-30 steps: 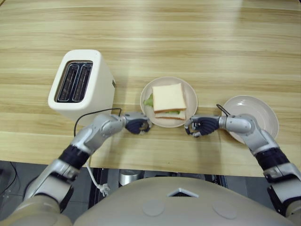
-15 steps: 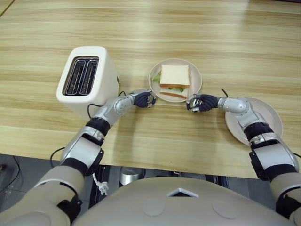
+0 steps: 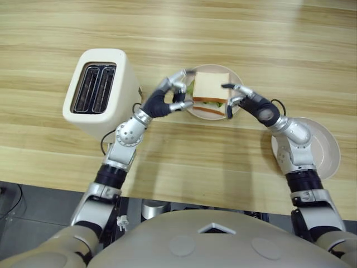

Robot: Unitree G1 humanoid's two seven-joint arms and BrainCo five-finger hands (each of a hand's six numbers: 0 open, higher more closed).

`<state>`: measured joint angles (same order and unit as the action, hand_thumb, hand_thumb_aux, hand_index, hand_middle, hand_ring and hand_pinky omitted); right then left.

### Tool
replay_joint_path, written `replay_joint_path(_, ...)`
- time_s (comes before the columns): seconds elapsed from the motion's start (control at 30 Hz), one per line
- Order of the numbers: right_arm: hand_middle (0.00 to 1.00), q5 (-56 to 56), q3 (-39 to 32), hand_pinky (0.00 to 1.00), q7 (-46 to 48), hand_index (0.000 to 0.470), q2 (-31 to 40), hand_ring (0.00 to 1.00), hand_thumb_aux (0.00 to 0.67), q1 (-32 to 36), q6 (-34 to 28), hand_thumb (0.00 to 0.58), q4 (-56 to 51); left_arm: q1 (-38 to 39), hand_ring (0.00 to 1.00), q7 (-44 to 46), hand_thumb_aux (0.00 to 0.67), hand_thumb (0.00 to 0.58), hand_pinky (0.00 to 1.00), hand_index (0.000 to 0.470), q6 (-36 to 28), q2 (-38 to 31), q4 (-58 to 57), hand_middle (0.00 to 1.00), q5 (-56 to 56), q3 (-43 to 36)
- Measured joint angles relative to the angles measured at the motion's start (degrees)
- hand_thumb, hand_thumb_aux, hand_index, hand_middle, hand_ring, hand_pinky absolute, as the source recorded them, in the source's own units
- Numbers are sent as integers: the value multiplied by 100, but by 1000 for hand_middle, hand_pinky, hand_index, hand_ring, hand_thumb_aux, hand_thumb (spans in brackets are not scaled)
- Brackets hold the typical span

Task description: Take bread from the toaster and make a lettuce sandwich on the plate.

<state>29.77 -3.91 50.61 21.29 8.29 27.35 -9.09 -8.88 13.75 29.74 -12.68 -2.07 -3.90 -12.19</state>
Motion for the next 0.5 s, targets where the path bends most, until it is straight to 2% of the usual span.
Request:
replay_joint_path(0.1,0,81,145,0,-530,0,-683,0,0,-22,-35,0,441,358,0,-100,0,0,0,0,-391,510,911,0,-830,166)
replay_joint_path(0.2,0,-240,316,0,-1067,0,-1275,0,0,151,298,0,114,645,0,-166,0,0,0,0,-429,725,939,0,-900,188)
replay_joint_path(0.37,0,-1121,805,0,-2158,0,-1943,0,0,670,1332,0,-861,783,0,-243,0,0,0,0,-367,914,388,0,-612,243)
replay_joint_path(0.5,0,-1901,974,0,-2899,0,-2318,0,0,858,2178,0,-1422,775,0,-412,0,0,0,0,-62,913,169,0,-219,440)
